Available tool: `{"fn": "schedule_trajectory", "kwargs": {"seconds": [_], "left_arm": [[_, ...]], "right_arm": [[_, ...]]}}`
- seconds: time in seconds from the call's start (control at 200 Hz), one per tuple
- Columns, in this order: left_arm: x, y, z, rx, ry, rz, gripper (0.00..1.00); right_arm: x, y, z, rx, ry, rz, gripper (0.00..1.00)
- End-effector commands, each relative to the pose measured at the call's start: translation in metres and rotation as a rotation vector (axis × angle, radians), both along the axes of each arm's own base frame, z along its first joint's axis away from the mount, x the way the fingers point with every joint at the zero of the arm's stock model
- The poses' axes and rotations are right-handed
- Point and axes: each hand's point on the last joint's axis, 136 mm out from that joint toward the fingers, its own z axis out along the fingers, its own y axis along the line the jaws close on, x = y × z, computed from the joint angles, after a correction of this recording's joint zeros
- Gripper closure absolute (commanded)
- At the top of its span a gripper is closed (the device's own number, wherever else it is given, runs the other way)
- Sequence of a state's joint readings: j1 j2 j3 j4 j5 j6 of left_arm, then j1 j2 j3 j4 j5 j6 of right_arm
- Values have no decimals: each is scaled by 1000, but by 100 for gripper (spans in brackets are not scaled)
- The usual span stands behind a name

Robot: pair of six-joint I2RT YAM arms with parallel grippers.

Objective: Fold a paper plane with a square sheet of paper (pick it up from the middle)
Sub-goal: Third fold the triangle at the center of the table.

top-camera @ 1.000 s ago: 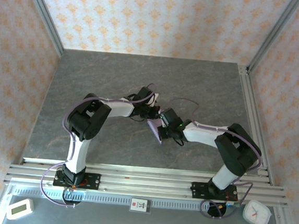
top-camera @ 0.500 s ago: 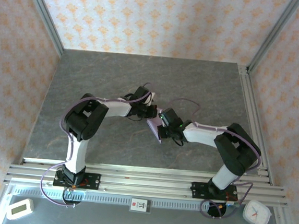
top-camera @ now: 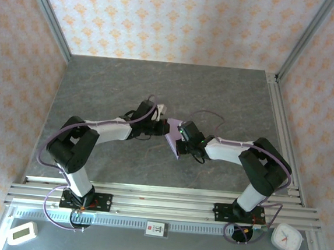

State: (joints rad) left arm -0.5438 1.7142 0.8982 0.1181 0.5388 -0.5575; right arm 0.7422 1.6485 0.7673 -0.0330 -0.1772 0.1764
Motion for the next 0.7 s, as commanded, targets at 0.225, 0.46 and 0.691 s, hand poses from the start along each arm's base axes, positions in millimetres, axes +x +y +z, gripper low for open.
{"fn": "schedule_trajectory", "kwargs": {"seconds": [0.225, 0.46, 0.691], "left_arm": [[-8, -20, -8, -65, 8, -21, 100], [-4, -24, -19, -56, 20, -26, 100], [-1, -13, -47, 18, 28, 10, 100]], "right_arm": [[-25, -25, -38, -100, 125, -18, 100], [-26, -25, -40, -103, 131, -18, 100], [-27, -25, -42, -103, 138, -18, 100]]}}
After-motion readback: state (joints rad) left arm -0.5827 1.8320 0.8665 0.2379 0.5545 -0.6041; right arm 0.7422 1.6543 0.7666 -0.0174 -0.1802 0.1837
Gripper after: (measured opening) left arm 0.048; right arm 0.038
